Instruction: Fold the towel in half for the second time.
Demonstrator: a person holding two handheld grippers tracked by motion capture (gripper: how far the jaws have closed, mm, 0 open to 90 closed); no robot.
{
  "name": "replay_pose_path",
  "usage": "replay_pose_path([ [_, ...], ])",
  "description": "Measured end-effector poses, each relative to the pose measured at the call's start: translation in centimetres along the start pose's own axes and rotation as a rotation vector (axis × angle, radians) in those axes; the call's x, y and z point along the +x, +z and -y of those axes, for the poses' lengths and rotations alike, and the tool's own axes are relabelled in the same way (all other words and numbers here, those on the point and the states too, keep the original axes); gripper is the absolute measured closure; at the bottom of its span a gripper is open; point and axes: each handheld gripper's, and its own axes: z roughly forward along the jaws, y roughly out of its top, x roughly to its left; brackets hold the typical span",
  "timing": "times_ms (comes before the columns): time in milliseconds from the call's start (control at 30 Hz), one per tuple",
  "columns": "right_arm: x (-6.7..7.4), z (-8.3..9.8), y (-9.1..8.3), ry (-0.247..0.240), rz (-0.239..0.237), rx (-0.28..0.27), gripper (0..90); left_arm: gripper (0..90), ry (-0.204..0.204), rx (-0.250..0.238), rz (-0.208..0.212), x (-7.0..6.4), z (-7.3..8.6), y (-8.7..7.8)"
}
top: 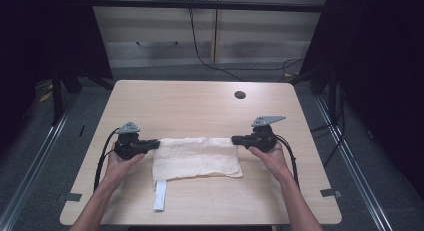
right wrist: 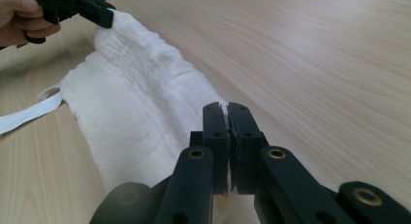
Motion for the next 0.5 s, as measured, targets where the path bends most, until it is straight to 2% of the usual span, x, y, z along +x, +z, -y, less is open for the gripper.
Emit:
replay_pose_path([
  [233,1.3,0.7,-0.6,-0.028,-0.014,0.002,87.8,84.9,0.012,-0.012,-0.008,-0.4,-0.1,-0.3],
  [333,2.0,0.9,-1.1,-0.030,-0.023,-0.013,87.7,84.9,0.008,-0.023,-0.006,-0.6,-0.2,-0.4],
  [500,2.9,1.4,-1.6,-0.053,-0.037,0.001,87.8,84.9,0.012,-0.032,-0.006,-0.8,-0.3,-0.6],
])
